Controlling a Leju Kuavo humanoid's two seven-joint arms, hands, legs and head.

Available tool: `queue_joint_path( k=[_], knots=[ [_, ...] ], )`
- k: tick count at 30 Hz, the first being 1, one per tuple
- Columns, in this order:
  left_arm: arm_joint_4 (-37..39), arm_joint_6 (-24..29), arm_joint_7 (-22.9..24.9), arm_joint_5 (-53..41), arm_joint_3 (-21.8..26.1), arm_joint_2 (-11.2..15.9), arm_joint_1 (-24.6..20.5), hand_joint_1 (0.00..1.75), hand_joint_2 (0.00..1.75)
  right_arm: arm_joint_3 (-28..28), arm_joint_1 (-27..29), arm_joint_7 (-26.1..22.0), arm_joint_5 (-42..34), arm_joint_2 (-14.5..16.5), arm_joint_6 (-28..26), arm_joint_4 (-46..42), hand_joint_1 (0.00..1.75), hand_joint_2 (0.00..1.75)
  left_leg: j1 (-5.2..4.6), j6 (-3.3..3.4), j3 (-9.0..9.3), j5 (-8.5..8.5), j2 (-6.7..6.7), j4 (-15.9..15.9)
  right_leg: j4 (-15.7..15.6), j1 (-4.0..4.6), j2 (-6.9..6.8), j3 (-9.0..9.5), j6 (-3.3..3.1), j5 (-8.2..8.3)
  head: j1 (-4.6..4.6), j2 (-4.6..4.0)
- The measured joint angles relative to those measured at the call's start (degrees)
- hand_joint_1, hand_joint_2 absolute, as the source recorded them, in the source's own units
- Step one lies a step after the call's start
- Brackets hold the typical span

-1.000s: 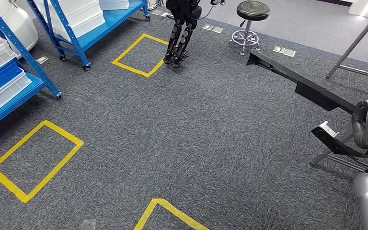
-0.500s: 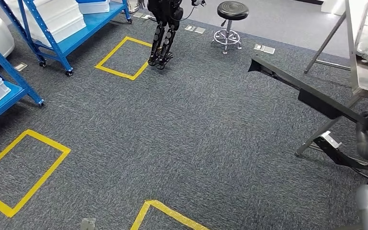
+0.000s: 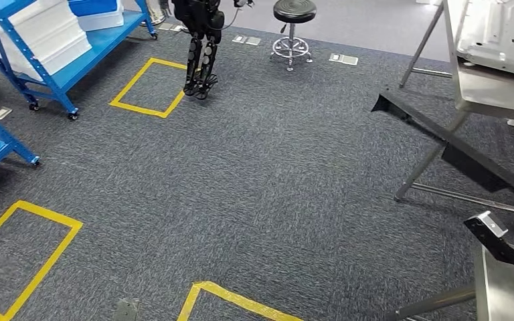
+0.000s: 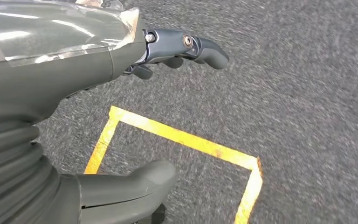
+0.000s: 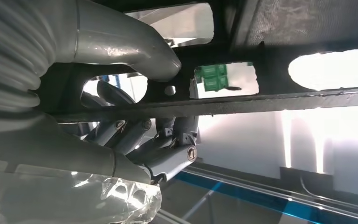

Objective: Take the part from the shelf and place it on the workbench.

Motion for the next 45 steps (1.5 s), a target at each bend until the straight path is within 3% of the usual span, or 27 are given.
queue_joint_path(
  k=[3, 4, 5, 6, 8, 10, 13, 15, 18, 19, 20, 21, 23, 24, 26, 29, 30, 32, 34, 35, 36, 38, 40, 41, 43, 45],
  knots=[
    [0.0, 0.5, 0.0, 0.5, 0.1, -0.1, -0.1, 0.00, 1.75, -0.8, 0.9, -0.2, -0.5, 0.1, 0.0, -0.6, 1.71, 1.75, 0.12, -0.02, -4.98, -5.98, -1.73, 11.0, 0.0, 0.73, 1.08, -0.49, -0.93, 0.33, -0.16, 0.00],
    [0.0, 0.8, 0.0, 0.7, 0.1, -0.1, -0.1, 0.00, 1.75, -1.1, 1.3, -0.4, -0.7, 0.2, 0.0, -0.7, 1.71, 1.75, 0.06, 0.27, -6.21, -6.71, -1.84, 13.5, 0.0, 1.05, 1.47, -0.62, -1.08, 0.41, -0.20, 0.00],
    [0.0, 1.0, 0.0, 0.8, 0.2, -0.1, -0.1, 0.00, 1.75, -1.3, 1.8, -0.5, -0.9, 0.2, 0.0, -0.8, 1.71, 1.75, -0.08, 0.74, -6.39, -6.24, -1.96, 13.8, 0.0, 1.35, 1.87, -0.70, -1.22, 0.50, -0.21, 0.00],
    [0.0, 1.2, 0.0, 0.9, 0.3, -0.1, -0.1, 0.00, 1.75, -1.5, 2.3, -0.7, -1.0, 0.2, 0.0, -0.8, 1.71, 1.75, -0.32, 1.37, -5.40, -4.71, -2.20, 11.9, 0.0, 1.59, 2.30, -0.71, -1.32, 0.57, -0.20, 0.00],
    [0.0, 1.4, -0.1, 1.0, 0.5, 0.0, -0.1, 0.00, 1.75, -1.8, 2.8, -0.9, -1.1, 0.3, 0.0, -0.8, 1.71, 1.75, -1.19, 3.00, -1.26, -0.72, -3.57, 3.9, 0.0, 1.74, 3.09, -0.63, -1.46, 0.70, -0.18, 0.00],
    [0.0, 1.5, -0.3, 1.0, 0.6, 0.3, -0.3, 0.00, 1.75, -1.9, 3.2, -0.9, -1.1, 0.5, 0.0, -0.8, 1.71, 1.75, -2.00, 4.21, 1.51, 1.23, -4.55, -1.5, -0.2, 1.64, 3.71, -0.66, -1.32, 0.93, -0.14, 0.00],
    [-0.1, 1.4, -0.6, 0.9, 0.6, 0.4, -0.4, 0.00, 1.75, -2.1, 3.8, -0.9, -1.1, 0.6, -0.1, -0.9, 1.71, 1.75, -2.30, 4.86, 2.26, 2.02, -3.73, -3.6, -0.6, 1.41, 4.33, -0.93, -0.59, 1.49, -0.29, 0.00],
    [-0.2, 1.3, -0.7, 0.9, 0.7, 0.3, -0.5, 0.00, 1.75, -2.3, 4.0, -1.0, -1.1, 0.4, -0.1, -1.1, 1.71, 1.75, -1.95, 4.97, 3.07, 3.29, -2.87, -5.7, 1.0, 1.60, 3.00, -1.97, -0.46, 0.57, -0.24, 0.00],
    [-0.2, 1.2, -0.7, 1.0, 0.8, -0.1, -0.3, 0.00, 1.75, -2.6, 3.5, -1.1, -1.2, 0.3, -0.1, -1.1, 1.71, 1.75, -1.63, 4.60, 3.23, 4.14, -1.48, -6.8, 10.7, 1.02, 1.06, -6.47, -0.24, -3.88, -0.08, 0.00],
    [-0.2, 1.2, -0.7, 1.0, 0.9, -0.2, -0.2, 0.00, 1.75, -2.7, 3.5, -1.1, -1.2, 0.2, -0.1, -1.1, 1.71, 1.75, -1.54, 4.38, 3.11, 4.14, -1.01, -6.7, 13.5, 0.60, 0.89, -7.71, 0.18, -4.84, -0.08, 0.00],
    [-0.2, 1.2, -0.7, 1.0, 0.9, -0.3, -0.1, 0.00, 1.75, -2.7, 3.4, -1.2, -1.2, 0.2, -0.1, -1.0, 1.71, 1.75, -1.40, 4.07, 3.02, 4.09, -0.55, -6.6, 14.5, 0.09, 0.69, -7.99, 0.85, -4.99, -0.08, 0.00],
    [-0.2, 1.3, -0.7, 1.0, 0.9, -0.4, -0.1, 0.00, 1.75, -2.7, 3.4, -1.2, -1.2, 0.2, -0.1, -1.0, 1.71, 1.75, -1.17, 3.65, 2.90, 3.96, -0.12, -6.4, 12.9, -0.44, 0.37, -7.01, 1.76, -4.23, -0.09, 0.00],
    [-0.2, 1.5, -0.7, 1.1, 0.9, -0.3, -0.1, 0.00, 1.75, -2.7, 3.1, -1.3, -1.2, 0.2, -0.1, -0.7, 1.71, 1.75, -0.70, 2.39, 2.44, 3.28, 0.61, -5.1, 5.6, -1.38, -0.89, -2.83, 3.70, -1.84, -0.08, 0.00],
    [-0.2, 1.6, -0.7, 1.1, 1.0, -0.2, -0.1, 0.00, 1.75, -2.6, 2.9, -1.3, -1.2, 0.1, -0.1, -0.6, 1.71, 1.75, -0.57, 1.70, 2.06, 2.71, 0.94, -4.1, 2.6, -1.52, -1.31, -1.21, 4.12, -1.09, 0.02, 0.00],
    [-0.2, 1.8, -0.8, 1.2, 1.0, -0.1, -0.1, 0.00, 1.75, -2.5, 2.3, -1.3, -1.1, 0.1, 0.0, -0.2, 1.71, 1.75, -0.60, 0.77, 1.37, 1.85, 1.41, -2.7, 1.1, -1.35, -1.35, -0.41, 3.34, -1.02, -0.05, 0.00],
    [-0.2, 1.8, -1.0, 1.3, 1.1, -0.2, -0.1, 0.00, 1.75, -2.3, 1.9, -1.4, -0.9, -0.2, 0.0, 0.0, 1.71, 1.75, -0.13, 0.17, 0.94, 0.96, 1.08, -1.6, 1.5, -1.15, -0.26, -0.82, 1.89, -0.88, -0.45, 0.00],
    [-0.2, 1.8, -1.1, 1.3, 1.1, -0.3, -0.1, 0.00, 1.75, -2.2, 1.7, -1.4, -0.9, -0.3, 0.0, 0.1, 1.71, 1.75, 0.07, -0.03, 0.40, -0.14, 0.36, -0.2, 1.6, -1.06, 0.00, -0.90, 1.62, -0.80, -0.49, 0.00],
    [-0.2, 1.8, -1.1, 1.3, 1.3, -0.3, 0.0, 0.00, 1.75, -2.2, 1.3, -1.4, -0.8, -0.6, 0.0, 0.1, 1.71, 1.75, 0.21, -0.04, -2.39, -3.90, -1.18, 5.9, 1.5, -0.60, 0.53, -1.14, 1.05, -0.53, -0.67, 0.00],
    [-0.2, 1.8, -1.1, 1.3, 1.5, -0.4, 0.1, 0.00, 1.75, -2.2, 0.9, -1.4, -0.8, -0.7, 0.0, 0.1, 1.71, 1.75, -0.02, 0.67, -6.10, -6.93, -1.69, 13.1, 1.5, 0.10, 1.25, -1.51, 0.63, -0.29, -0.81, 0.00],
    [-0.2, 1.8, -1.1, 1.4, 1.6, -0.4, 0.2, 0.00, 1.75, -2.1, 0.8, -1.4, -0.8, -0.7, 0.0, 0.1, 1.71, 1.75, -0.31, 1.26, -7.02, -6.99, -1.84, 14.6, 1.5, 0.45, 1.66, -1.65, 0.46, -0.20, -0.83, 0.00],
    [-0.2, 1.7, -1.2, 1.4, 1.7, -0.4, 0.2, 0.00, 1.75, -2.1, 0.8, -1.4, -0.8, -0.7, 0.1, 0.1, 1.71, 1.75, -0.71, 1.93, -6.86, -5.99, -2.05, 14.0, 1.5, 0.73, 2.07, -1.73, 0.29, -0.10, -0.81, 0.00],
    [-0.2, 1.7, -1.3, 1.5, 1.8, -0.4, 0.3, 0.00, 1.75, -1.9, 0.5, -1.4, -0.8, -0.8, 0.2, 0.2, 1.71, 1.75, -1.98, 3.57, -3.40, -1.89, -3.21, 7.0, 1.5, 0.98, 2.92, -1.78, -0.06, 0.12, -0.80, 0.00],
    [-0.2, 1.6, -1.5, 1.5, 1.9, -0.2, 0.2, 0.00, 1.75, -1.7, 0.1, -1.4, -0.8, -0.8, 0.4, 0.4, 1.71, 1.75, -3.08, 4.94, 0.01, 0.90, -4.55, 0.3, 1.3, 0.97, 3.61, -1.79, -0.20, 0.41, -0.80, 0.00],
    [-0.2, 1.6, -1.6, 1.5, 1.9, -0.1, 0.2, 0.00, 1.75, -1.6, -0.1, -1.3, -0.7, -0.8, 0.6, 0.6, 1.71, 1.75, -3.43, 5.28, 0.75, 1.38, -4.81, -1.3, 1.2, 0.88, 3.93, -1.84, -0.11, 0.58, -0.88, 0.00],
    [-0.3, 1.6, -1.7, 1.7, 2.0, 0.0, 0.1, 0.00, 1.75, -1.2, -0.7, -1.2, -0.2, -0.8, 0.8, 1.0, 1.71, 1.75, -3.61, 5.59, 1.10, 1.91, -4.11, -2.4, 0.7, 0.89, 4.67, -1.90, 0.39, 1.10, -1.04, 0.00],
    [-0.3, 1.7, -1.9, 1.9, 2.0, -0.1, 0.0, 0.00, 1.75, -0.7, -1.4, -1.1, 0.5, -0.9, 0.8, 1.4, 1.71, 1.75, -3.30, 5.78, 2.00, 3.37, -3.19, -4.8, 1.4, 1.20, 3.97, -2.58, 0.52, 0.81, -1.03, 0.00]
  ],
)
